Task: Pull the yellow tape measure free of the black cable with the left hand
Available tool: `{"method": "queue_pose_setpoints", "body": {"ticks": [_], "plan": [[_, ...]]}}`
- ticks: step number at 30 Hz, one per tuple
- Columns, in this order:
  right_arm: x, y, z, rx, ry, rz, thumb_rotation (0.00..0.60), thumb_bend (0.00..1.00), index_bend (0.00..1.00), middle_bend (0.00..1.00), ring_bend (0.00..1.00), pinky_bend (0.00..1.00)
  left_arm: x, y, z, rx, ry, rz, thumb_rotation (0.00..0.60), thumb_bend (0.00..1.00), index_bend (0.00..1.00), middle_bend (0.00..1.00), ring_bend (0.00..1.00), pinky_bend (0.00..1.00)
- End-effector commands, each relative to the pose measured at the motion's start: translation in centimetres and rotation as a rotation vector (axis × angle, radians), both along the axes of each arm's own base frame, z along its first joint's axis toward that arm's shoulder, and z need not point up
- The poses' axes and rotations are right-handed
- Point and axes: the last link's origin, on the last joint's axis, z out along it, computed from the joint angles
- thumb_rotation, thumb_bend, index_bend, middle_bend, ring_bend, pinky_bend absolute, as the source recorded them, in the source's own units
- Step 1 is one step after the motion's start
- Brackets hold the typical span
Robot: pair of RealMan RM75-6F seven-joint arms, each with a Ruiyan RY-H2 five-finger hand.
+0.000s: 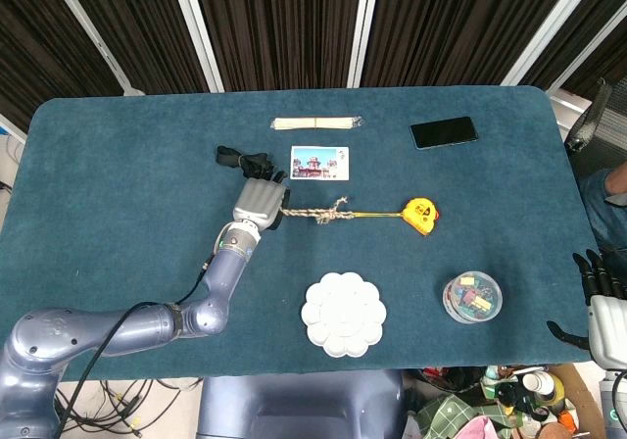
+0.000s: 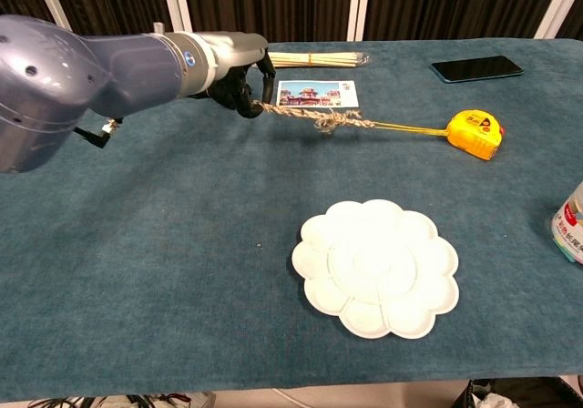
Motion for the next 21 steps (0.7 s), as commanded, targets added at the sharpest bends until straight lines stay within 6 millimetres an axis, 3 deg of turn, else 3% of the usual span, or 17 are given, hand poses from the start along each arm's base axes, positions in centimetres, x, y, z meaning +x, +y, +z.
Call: {"method": "queue_pose_setpoints", "body": {"ticks": [1, 8, 14, 21], "plan": [[0.0, 0.0, 0.0, 0.0, 0.001, 0.0, 0.6, 0.04, 0.0, 0.0, 0.1, 0.17, -0.8, -0.2, 1.7, 0.02, 0.021, -0.022, 0.6, 0.5, 0.62, 0.13, 0.0, 0.0], [0.1, 0.0, -0.1, -0.003, 0.0, 0.0, 0.6, 0.04, 0.0, 0.0, 0.1, 0.17, -3.8, -1.0, 6.4, 0.067, 0.073, -0.048, 0.6, 0.5, 0.62, 0.13, 0.0, 0.0], [0.1, 0.0, -0.1, 0.0, 0.0, 0.002, 0.6, 0.04, 0.0, 0.0, 0.1, 0.17, -8.4, -2.4, 10.9, 0.118, 0.174, -0.05, 0.6, 0.5, 0.62, 0.13, 0.0, 0.0], [0.1, -0.1, -0.1, 0.001, -0.004, 0.002, 0.6, 0.04, 0.0, 0.0, 0.1, 0.17, -13.8, -4.8, 14.7, 0.152, 0.172, 0.001, 0.6, 0.5, 0.62, 0.13, 0.0, 0.0]]}}
